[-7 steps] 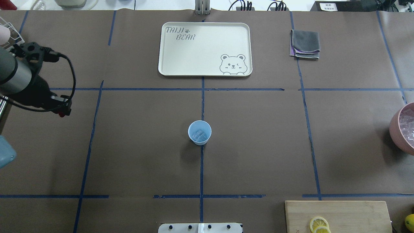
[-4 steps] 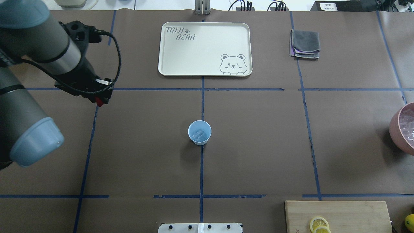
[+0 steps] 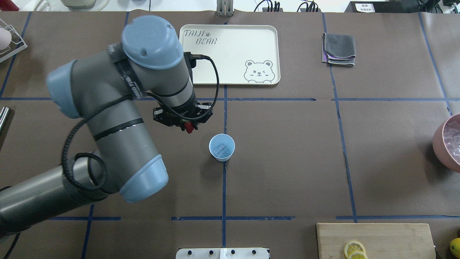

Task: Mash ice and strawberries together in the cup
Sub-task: 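Carry the strawberry with the left gripper over the light-blue cup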

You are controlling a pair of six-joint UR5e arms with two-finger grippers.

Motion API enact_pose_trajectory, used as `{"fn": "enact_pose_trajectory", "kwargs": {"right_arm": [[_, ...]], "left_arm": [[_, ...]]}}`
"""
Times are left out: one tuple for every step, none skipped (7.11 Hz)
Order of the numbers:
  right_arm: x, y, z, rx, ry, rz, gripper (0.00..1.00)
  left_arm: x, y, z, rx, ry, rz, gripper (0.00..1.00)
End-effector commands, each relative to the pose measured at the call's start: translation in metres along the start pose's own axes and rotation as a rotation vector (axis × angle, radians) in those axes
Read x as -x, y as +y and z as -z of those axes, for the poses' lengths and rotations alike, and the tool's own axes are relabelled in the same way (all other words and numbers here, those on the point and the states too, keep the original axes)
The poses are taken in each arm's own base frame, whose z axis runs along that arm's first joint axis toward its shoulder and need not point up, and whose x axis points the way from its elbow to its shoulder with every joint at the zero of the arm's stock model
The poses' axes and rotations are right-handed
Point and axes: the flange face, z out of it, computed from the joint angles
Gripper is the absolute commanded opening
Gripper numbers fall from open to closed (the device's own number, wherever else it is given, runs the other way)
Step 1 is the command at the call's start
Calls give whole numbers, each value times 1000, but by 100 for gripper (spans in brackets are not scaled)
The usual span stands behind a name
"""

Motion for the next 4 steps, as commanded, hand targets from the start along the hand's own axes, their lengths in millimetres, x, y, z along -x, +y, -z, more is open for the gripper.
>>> {"fn": "enact_pose_trajectory", "kwargs": {"right_arm": [[0, 0, 0, 0, 1, 1, 100], [-1, 1, -1, 2, 1, -1, 100], [-1, 1, -1, 2, 1, -1, 100], [-1, 1, -1, 3, 1, -2, 100]], "left_arm": [[-50, 5, -40, -11, 9, 21, 0], [-54, 14, -48, -1, 15, 6, 0], [-55, 19, -52, 5, 12, 2, 3], [-56, 22, -54, 10, 11, -2, 7]]}}
